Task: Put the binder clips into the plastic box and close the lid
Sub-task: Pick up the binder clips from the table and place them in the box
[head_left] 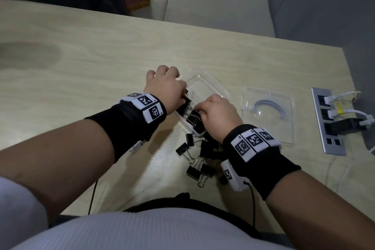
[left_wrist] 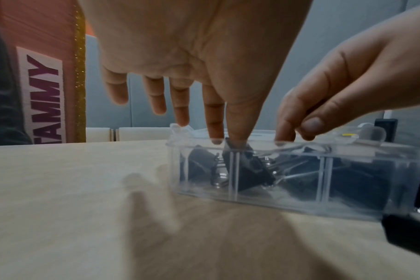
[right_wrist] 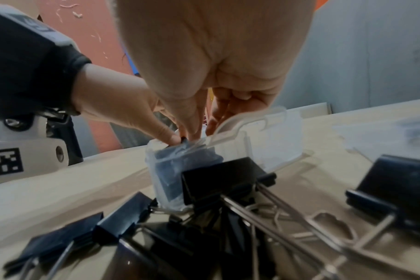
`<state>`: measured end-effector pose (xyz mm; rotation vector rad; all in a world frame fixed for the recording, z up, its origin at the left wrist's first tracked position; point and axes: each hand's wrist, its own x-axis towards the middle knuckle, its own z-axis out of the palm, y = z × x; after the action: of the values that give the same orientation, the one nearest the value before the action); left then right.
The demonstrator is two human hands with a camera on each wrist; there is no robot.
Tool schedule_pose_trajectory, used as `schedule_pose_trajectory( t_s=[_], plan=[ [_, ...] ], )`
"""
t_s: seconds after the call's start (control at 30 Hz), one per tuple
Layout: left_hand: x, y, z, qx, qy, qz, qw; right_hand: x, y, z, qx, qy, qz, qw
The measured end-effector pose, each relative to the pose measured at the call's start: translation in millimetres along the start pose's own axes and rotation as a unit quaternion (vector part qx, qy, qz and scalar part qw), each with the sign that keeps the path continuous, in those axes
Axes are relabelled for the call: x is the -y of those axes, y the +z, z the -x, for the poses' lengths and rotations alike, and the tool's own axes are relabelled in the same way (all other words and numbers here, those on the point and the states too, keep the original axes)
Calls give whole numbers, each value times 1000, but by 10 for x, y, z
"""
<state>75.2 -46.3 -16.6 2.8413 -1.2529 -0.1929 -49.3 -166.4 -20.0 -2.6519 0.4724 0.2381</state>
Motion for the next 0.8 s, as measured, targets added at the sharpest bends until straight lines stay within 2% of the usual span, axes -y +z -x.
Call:
schedule_pose_trajectory(
  t_s=[0.23, 0.37, 0.5, 0.63, 0.73, 0.8],
  plan=[
    [-12, 30, 46, -16, -6, 26, 1000, -335, -207, 330, -57, 72, -92, 991],
    [-91, -15, 104, -49, 23, 60, 997, -666, -360, 536, -83, 142, -83, 983],
    [-274, -26, 189, -51, 104, 75, 990, -872, -419, 727, -8, 183, -36, 982],
    [-459, -2, 292, -16, 202, 68, 977, -791, -254, 871, 86, 134, -7, 987],
    [-533, 17, 354, 18, 292, 24, 956, -754, -74, 872, 79, 103, 52, 990],
    [-562, 46, 364, 39, 336, -39, 940, -773, -17, 865, 61, 100, 54, 992]
  ],
)
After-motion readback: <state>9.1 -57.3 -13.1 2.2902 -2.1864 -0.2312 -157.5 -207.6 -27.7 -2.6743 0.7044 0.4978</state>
